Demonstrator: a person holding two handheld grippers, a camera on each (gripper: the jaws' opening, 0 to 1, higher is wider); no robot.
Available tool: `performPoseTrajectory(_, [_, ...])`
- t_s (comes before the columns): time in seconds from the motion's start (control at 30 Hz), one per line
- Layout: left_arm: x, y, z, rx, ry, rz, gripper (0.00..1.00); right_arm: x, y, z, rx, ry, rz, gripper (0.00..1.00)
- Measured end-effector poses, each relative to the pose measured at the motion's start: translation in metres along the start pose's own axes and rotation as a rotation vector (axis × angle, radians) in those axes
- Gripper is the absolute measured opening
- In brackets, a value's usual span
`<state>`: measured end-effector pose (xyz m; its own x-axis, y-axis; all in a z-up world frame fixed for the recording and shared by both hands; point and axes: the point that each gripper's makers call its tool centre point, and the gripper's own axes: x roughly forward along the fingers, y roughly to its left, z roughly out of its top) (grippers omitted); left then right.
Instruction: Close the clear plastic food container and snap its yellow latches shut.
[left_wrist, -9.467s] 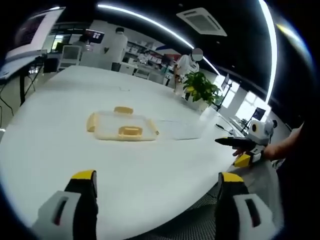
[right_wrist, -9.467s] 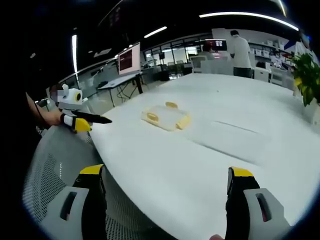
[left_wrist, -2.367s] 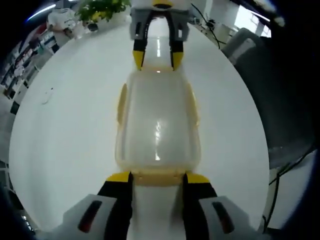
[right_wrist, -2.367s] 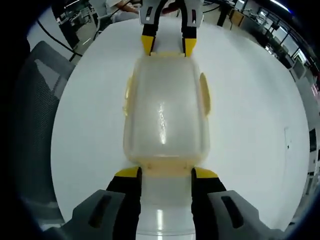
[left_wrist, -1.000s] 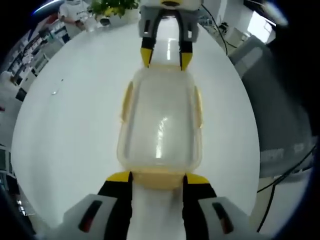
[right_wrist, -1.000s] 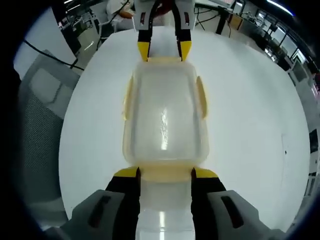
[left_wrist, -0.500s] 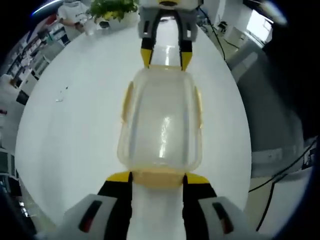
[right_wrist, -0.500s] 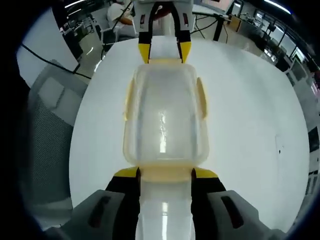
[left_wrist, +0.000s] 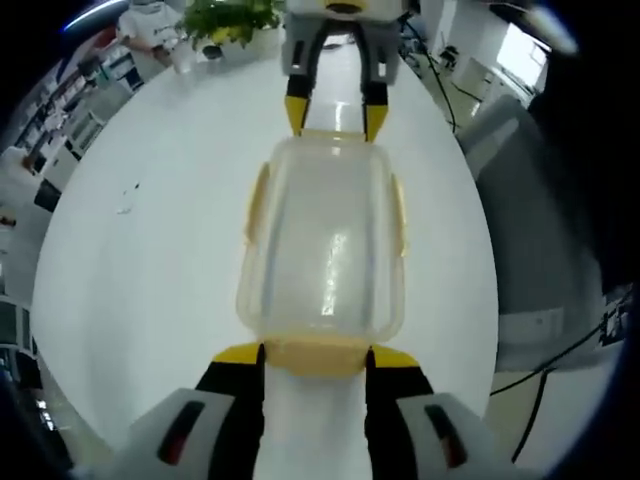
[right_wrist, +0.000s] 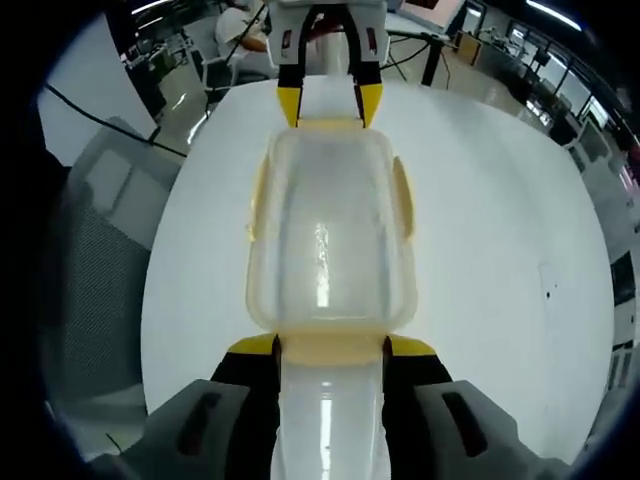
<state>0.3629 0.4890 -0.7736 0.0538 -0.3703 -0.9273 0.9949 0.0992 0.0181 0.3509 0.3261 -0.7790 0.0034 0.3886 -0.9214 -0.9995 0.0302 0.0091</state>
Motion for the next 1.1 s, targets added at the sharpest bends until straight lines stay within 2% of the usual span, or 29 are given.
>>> performPoseTrajectory(0.4, [0.01, -0.006, 0.027, -0.017, -0.032, -0.005, 0.33, -0.013, 0.001, -0.026, -0.004, 0.024, 0.001, 0.36])
performPoseTrajectory(0.47, [0.01, -0.003, 0.031, -0.02, -0.038, 0.004, 0.33, -0.015, -0.003, -0.031, -0.018, 0.035, -0.027, 0.36])
performPoseTrajectory(0.57, [0.013, -0.006, 0.042, -0.018, -0.045, 0.002, 0.33, -0.018, -0.002, -0.041, -0.022, 0.046, -0.028, 0.36])
performPoseTrajectory(0.7, [0.016, -0.004, 0.049, -0.004, -0.034, 0.021, 0.33, -0.024, -0.003, -0.047, -0.016, 0.028, -0.035, 0.36])
performPoseTrajectory(0.83, [0.017, -0.004, 0.059, -0.011, -0.061, 0.02, 0.33, -0.028, -0.006, -0.057, -0.017, 0.032, -0.035, 0.36])
performPoseTrajectory(1.1, [0.024, -0.008, 0.076, -0.009, -0.075, 0.013, 0.33, -0.037, -0.003, -0.073, -0.014, 0.024, -0.032, 0.36])
